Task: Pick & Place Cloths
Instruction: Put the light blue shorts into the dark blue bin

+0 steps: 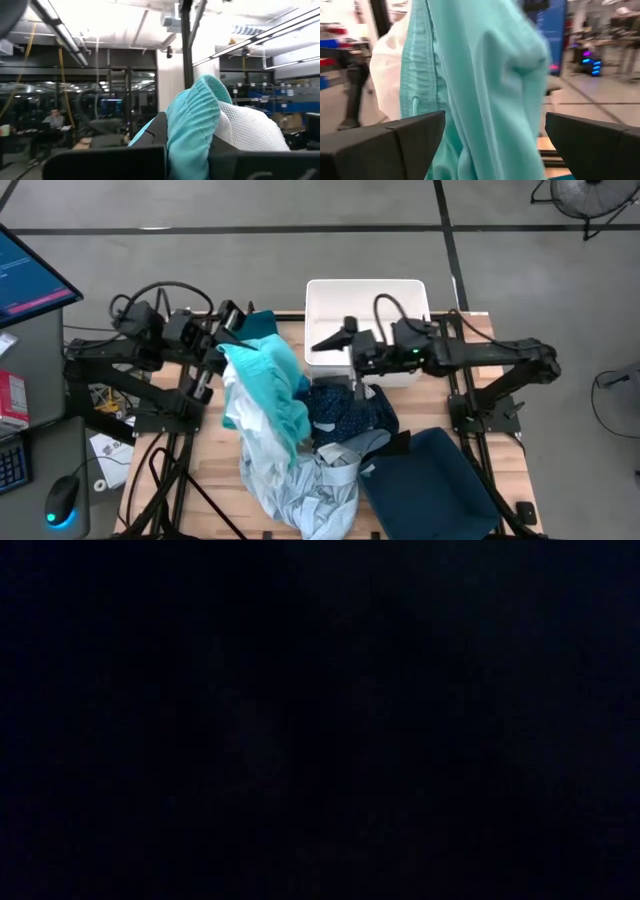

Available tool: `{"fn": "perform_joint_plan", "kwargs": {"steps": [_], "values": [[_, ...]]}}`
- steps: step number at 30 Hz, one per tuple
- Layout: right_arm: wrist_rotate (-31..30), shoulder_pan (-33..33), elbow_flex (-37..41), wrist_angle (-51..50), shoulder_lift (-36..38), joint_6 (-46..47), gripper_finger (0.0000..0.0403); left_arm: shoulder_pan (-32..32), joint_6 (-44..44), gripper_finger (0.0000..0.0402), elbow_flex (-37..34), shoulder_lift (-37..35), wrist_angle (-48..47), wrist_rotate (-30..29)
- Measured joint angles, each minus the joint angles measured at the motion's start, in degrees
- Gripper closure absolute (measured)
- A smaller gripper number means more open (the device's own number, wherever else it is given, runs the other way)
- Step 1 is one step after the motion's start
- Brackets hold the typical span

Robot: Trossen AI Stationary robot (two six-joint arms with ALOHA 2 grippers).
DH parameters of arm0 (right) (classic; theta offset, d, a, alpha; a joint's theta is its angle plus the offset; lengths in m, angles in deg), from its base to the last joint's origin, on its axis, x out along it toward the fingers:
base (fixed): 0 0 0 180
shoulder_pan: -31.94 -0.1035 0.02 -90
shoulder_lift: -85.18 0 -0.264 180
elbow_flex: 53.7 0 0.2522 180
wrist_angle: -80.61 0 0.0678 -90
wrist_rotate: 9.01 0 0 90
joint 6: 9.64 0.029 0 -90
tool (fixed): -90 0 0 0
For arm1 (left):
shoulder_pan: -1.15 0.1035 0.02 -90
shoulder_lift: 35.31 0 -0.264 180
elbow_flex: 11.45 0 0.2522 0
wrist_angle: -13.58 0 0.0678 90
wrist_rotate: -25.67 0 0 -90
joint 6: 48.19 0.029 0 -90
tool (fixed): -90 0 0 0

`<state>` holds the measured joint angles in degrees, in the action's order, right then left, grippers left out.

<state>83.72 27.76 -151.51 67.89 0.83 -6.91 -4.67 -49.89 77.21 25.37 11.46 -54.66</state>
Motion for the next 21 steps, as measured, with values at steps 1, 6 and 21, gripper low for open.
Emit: {"fn": "perform_joint_plan", "kwargs": {"steps": [1, 6, 21], "values": [[1.36, 0.23, 0.00, 1.16, -0.97, 0.31, 0.0067, 0.43, -0.15, 0.0399, 0.00, 0.27, -0.06, 0.90], [5.41, 0.68, 0.00, 7.96, -6.05, 0.49, 0.0065, 2.09, -0.69, 0.0399, -0.02, 1.34, 0.00, 2.95], [12.38, 1.90, -5.76, 16.09, -20.52, -0.96, 0.0112, 6.03, -7.82, 0.0399, -0.01, 6.67, 3.76, 10.97]]}}
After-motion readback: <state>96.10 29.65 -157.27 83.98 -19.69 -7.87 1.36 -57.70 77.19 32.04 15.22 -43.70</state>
